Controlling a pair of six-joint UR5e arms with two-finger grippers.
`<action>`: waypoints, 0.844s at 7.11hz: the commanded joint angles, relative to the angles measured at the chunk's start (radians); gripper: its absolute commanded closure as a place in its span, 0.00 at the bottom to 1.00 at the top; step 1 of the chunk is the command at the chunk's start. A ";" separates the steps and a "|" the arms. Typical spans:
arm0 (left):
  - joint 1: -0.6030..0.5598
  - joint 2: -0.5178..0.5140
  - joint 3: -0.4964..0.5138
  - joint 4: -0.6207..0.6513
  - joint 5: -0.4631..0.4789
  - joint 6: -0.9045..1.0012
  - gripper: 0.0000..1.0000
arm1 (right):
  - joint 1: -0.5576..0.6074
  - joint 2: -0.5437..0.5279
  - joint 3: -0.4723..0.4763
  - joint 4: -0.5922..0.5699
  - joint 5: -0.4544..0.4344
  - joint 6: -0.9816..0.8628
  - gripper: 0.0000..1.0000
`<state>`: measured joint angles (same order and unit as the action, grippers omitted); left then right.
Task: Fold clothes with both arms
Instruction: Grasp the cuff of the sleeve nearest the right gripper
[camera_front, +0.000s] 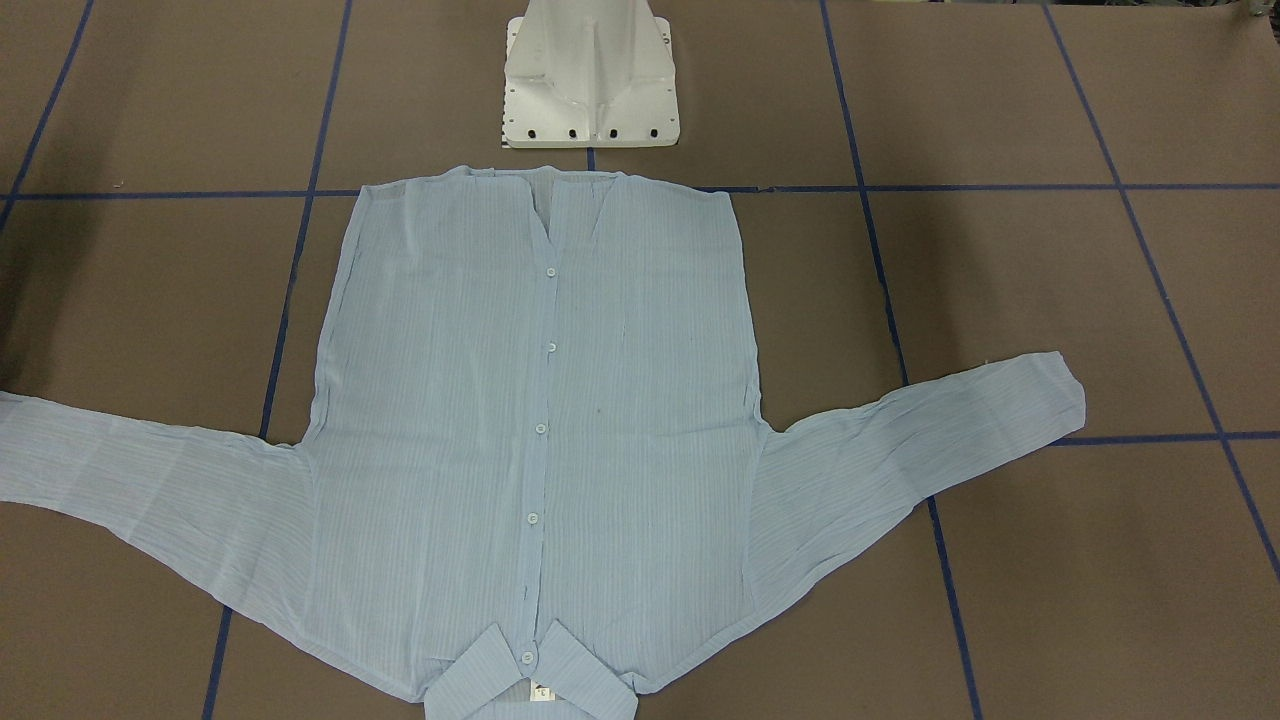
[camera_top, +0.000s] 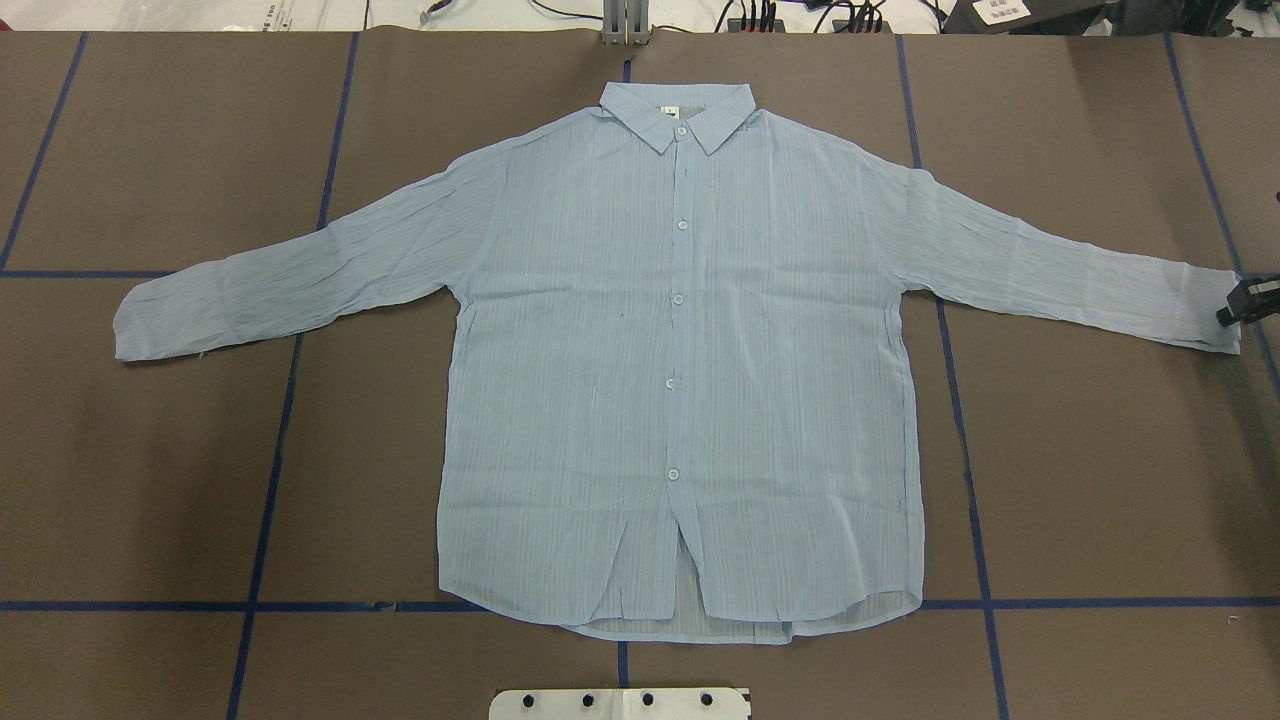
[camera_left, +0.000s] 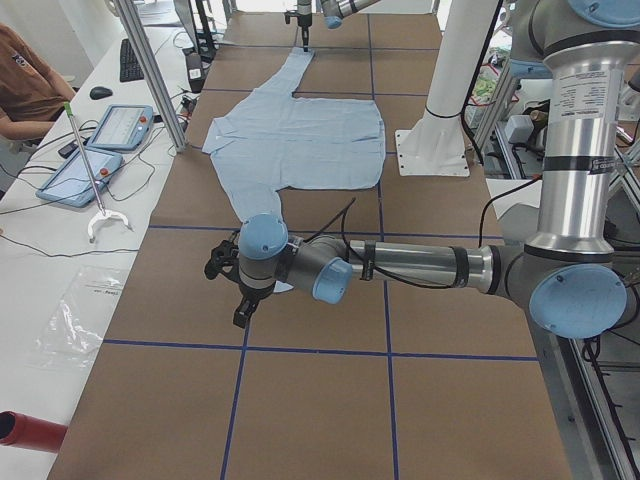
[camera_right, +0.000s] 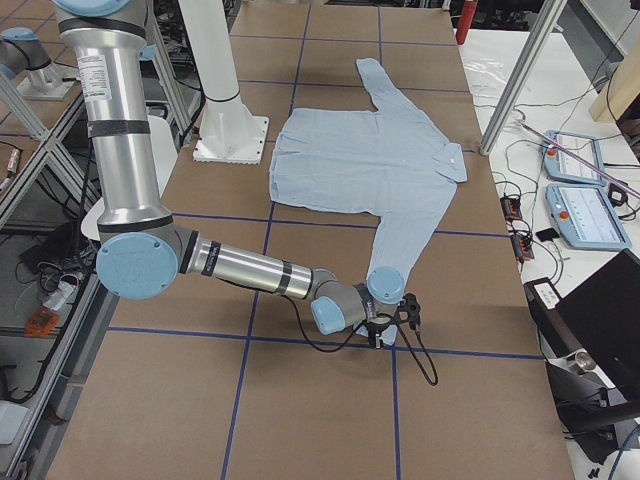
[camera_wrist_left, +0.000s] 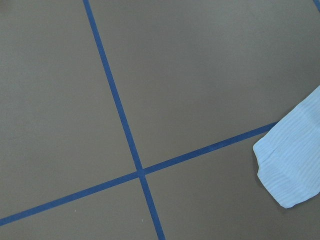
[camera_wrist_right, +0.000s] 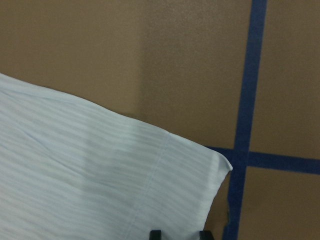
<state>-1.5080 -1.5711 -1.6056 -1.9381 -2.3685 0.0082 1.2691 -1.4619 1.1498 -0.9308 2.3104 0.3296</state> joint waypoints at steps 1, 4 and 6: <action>0.000 -0.004 0.001 -0.001 0.000 -0.001 0.00 | -0.002 0.002 0.008 0.001 0.000 0.000 1.00; -0.001 -0.004 0.000 -0.001 0.000 -0.001 0.00 | 0.000 0.003 0.039 0.006 0.006 0.002 1.00; -0.001 -0.001 0.000 0.001 0.000 -0.001 0.00 | 0.004 0.006 0.135 0.004 0.128 0.006 1.00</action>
<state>-1.5092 -1.5740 -1.6059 -1.9386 -2.3685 0.0077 1.2707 -1.4616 1.2334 -0.9259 2.3580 0.3330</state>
